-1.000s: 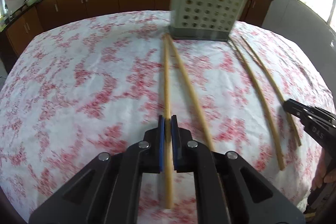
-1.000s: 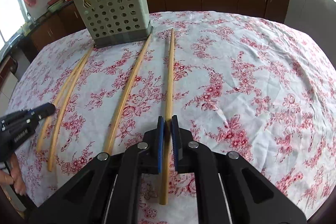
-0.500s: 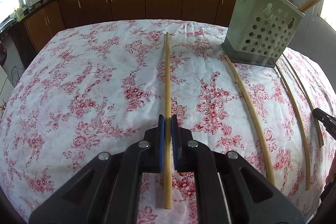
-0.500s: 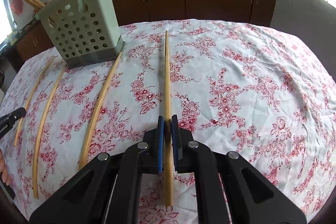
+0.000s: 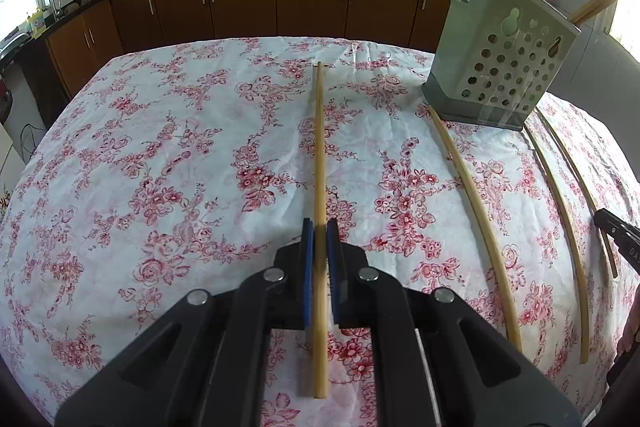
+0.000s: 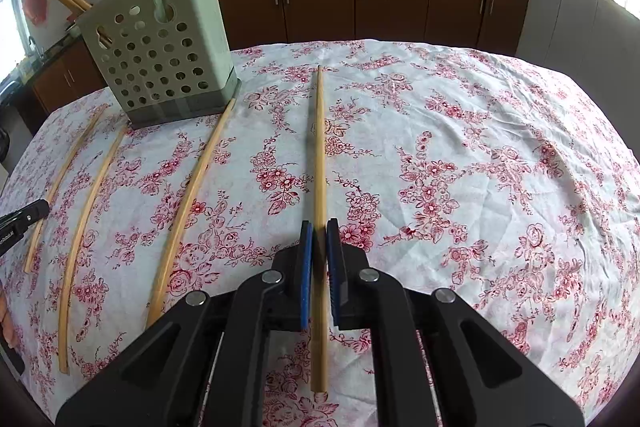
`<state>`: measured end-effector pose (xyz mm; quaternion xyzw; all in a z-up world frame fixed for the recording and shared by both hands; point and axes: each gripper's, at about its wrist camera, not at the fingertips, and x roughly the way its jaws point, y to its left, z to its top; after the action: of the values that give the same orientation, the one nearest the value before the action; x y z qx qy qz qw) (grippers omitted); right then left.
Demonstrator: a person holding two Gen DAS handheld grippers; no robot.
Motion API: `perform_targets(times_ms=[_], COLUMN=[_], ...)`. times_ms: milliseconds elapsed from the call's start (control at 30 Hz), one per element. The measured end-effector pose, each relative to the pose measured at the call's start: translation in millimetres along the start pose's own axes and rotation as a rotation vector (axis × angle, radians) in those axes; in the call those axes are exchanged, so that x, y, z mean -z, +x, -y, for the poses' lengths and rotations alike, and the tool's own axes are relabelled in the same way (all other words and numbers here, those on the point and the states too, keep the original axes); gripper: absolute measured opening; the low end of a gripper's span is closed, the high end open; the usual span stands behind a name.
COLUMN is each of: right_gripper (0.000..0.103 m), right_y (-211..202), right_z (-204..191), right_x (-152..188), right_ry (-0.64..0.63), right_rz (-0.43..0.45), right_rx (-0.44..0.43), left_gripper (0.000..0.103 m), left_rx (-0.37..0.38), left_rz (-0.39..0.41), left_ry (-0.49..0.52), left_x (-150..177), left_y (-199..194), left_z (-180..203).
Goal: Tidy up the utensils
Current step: 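Close the left tool on a bamboo chopstick while the right tool grasps another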
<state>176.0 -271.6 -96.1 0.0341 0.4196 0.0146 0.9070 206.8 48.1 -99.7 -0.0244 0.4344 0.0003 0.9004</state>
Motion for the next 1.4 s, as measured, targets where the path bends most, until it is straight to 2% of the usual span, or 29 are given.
perform_targets(times_ms=[867,1400], right_gripper=[0.009,0.009], right_y=[0.4,0.5], right_z=[-0.9,-0.9], right_x=[-0.2,-0.3], right_ry=[-0.001,0.000], right_rz=[0.001,0.001], right_rx=[0.003,0.003], left_gripper=[0.011,0.015], left_rx=[-0.003,0.000], left_rz=[0.001,0.002], left_ry=[0.002,0.013], left_x=[-1.3,-1.8], left_y=[1.5,2.1], left_z=[0.7,3.8])
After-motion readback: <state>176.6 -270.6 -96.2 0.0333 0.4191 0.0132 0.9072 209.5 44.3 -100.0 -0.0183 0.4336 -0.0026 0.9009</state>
